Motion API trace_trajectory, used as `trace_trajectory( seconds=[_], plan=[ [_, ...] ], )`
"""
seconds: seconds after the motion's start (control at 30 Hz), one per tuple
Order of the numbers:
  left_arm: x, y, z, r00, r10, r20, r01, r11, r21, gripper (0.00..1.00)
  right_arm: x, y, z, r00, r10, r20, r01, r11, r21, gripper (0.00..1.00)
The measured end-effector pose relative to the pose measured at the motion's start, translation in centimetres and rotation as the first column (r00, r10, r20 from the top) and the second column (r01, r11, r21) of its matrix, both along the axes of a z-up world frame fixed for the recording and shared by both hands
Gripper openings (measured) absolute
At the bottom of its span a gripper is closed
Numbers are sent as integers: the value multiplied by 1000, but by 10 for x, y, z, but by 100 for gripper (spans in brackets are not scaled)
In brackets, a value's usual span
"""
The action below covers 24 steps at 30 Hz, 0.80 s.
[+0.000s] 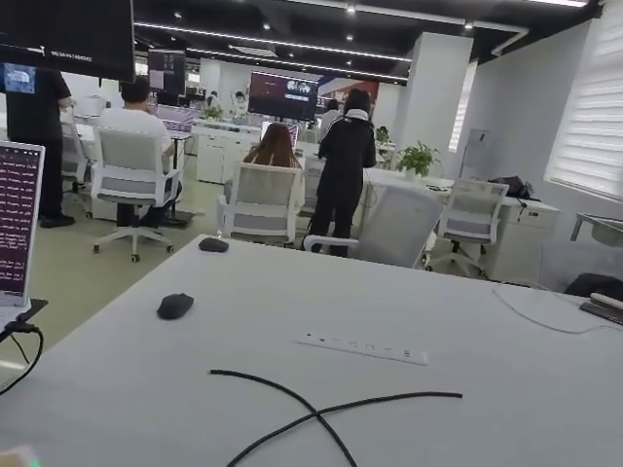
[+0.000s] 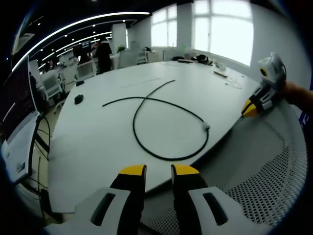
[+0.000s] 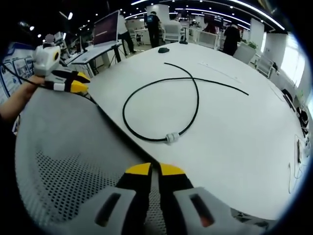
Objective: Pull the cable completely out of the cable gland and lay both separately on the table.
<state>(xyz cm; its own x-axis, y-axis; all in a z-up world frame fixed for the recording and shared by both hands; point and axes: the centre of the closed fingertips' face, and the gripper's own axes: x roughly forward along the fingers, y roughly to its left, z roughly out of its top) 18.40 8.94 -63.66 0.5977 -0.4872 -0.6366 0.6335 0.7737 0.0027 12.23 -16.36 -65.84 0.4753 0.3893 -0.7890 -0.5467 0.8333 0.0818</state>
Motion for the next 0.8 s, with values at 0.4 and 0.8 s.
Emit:
trace_trajectory(
  seconds=[0.4,0.8],
  plan=[
    [-2,-2,-1,1000,-12,-11,12,1000,0,23,1,-1,0,1000,-9,9,9,1000,5,3],
    [-3,-2,-2,1000,-12,-19,13,1000,1,24,2,-1,0,1000,-14,11,14,1000,6,2]
  ],
)
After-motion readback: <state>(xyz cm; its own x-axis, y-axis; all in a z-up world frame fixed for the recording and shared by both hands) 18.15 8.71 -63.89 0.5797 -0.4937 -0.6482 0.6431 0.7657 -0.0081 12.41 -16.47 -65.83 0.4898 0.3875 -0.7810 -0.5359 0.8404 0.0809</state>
